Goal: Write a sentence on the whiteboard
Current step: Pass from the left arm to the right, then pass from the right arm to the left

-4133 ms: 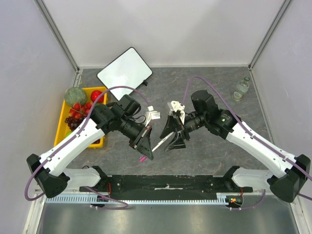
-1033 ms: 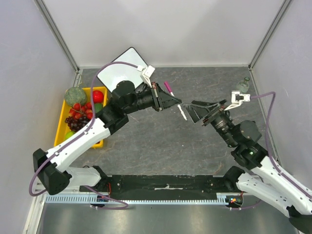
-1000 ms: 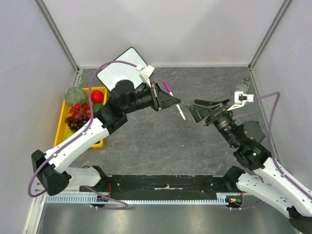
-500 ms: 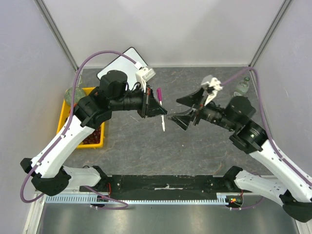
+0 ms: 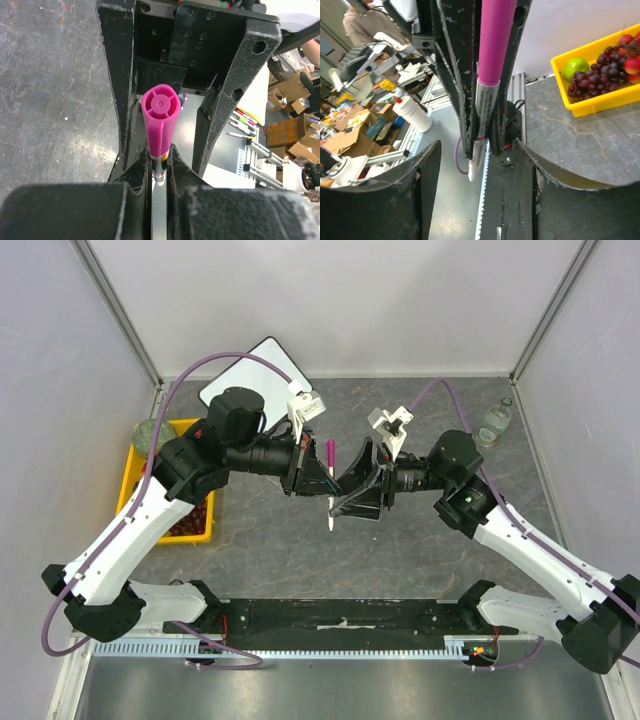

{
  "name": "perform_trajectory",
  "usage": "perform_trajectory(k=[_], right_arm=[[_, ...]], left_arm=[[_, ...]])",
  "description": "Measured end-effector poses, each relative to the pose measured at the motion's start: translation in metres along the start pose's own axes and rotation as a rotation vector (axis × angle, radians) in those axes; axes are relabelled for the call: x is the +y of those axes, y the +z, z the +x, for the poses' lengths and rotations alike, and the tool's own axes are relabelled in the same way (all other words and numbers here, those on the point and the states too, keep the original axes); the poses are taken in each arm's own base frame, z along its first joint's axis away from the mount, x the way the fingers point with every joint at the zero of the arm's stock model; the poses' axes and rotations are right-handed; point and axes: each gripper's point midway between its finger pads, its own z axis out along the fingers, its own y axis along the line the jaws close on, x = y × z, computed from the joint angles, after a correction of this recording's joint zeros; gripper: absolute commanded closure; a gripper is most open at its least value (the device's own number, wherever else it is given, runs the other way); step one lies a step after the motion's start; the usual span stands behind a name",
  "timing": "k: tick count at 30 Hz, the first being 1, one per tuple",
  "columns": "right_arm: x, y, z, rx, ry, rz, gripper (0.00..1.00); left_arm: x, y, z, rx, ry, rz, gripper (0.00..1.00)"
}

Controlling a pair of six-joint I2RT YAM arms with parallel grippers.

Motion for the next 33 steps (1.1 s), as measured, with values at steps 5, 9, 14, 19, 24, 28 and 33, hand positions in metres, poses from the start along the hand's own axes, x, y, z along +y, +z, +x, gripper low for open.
perform_trajectory(k=[5, 9, 14, 19, 24, 28, 33], right_arm=[[0.010, 0.001, 0.001, -0.021, 0.018, -0.061, 0.65], [0.010, 0.003, 0.004, -0.028, 0.033, -0.082, 1.00], [0.009, 0.003, 0.008, -0.031, 0.058, -0.078, 1.00], [0.001, 0.005, 0.005, -0.064, 0.051, -0.011, 1.00], [-0.003, 0.004, -0.006, -0.115, 0.034, 0.027, 1.00], [-0.009, 0.004, -0.014, -0.159, 0.028, 0.065, 1.00], [-0.018, -0.006, -0.026, -0.262, 0.032, 0.169, 1.00]], left_arm=[[-0.006, 0.001, -0.005, -0.016, 0.020, 0.034, 0.98], [-0.011, 0.001, -0.005, -0.011, 0.024, 0.066, 0.98], [-0.010, 0.001, -0.004, -0.007, 0.026, 0.075, 0.41], [-0.001, 0.003, 0.001, -0.012, 0.015, 0.035, 0.34], [0.004, -0.002, 0.009, -0.021, 0.011, -0.005, 0.27], [0.007, -0.006, 0.006, -0.045, 0.019, -0.041, 0.23], [0.015, -0.019, 0.008, -0.096, 0.030, -0.123, 0.21]])
